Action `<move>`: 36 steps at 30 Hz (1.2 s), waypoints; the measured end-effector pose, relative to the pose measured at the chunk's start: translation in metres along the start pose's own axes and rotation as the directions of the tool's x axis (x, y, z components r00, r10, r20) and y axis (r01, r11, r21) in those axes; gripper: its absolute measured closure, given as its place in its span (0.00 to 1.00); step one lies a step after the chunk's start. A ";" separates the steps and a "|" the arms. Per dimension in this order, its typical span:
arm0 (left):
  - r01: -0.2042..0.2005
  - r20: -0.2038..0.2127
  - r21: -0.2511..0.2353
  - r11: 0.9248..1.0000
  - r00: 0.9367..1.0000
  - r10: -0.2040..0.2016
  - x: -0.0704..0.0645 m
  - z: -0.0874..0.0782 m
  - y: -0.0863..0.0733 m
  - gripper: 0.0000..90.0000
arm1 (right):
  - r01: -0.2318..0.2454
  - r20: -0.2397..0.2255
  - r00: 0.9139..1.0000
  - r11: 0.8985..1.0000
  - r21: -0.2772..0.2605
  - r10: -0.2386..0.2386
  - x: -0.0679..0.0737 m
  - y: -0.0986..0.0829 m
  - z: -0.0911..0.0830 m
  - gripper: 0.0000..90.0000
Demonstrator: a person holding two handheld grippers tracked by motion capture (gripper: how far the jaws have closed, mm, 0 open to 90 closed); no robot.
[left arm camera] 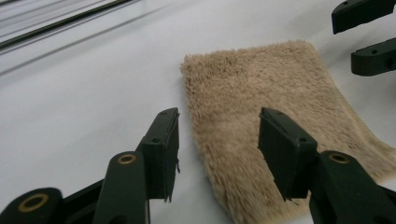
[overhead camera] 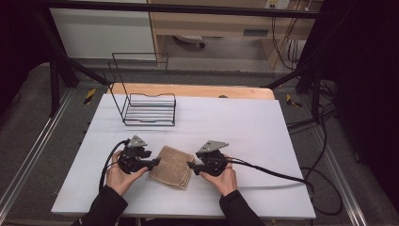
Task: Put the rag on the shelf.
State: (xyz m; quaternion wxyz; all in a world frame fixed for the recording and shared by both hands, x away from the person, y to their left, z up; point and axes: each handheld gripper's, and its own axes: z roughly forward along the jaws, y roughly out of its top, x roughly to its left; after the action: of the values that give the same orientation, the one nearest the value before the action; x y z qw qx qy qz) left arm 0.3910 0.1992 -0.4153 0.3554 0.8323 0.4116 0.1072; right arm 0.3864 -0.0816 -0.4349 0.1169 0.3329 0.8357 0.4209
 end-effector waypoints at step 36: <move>0.008 0.002 -0.015 1.000 1.000 -0.008 0.014 -0.003 -0.014 0.61 | -0.046 -0.082 0.996 0.999 -0.020 0.044 -0.009 0.019 0.032 0.73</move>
State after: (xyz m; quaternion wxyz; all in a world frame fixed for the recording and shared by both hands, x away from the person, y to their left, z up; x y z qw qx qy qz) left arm 0.3896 0.2171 -0.4240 0.3625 0.8280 0.4139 0.1081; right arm 0.4175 -0.0592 -0.4406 0.0771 0.3329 0.8274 0.4457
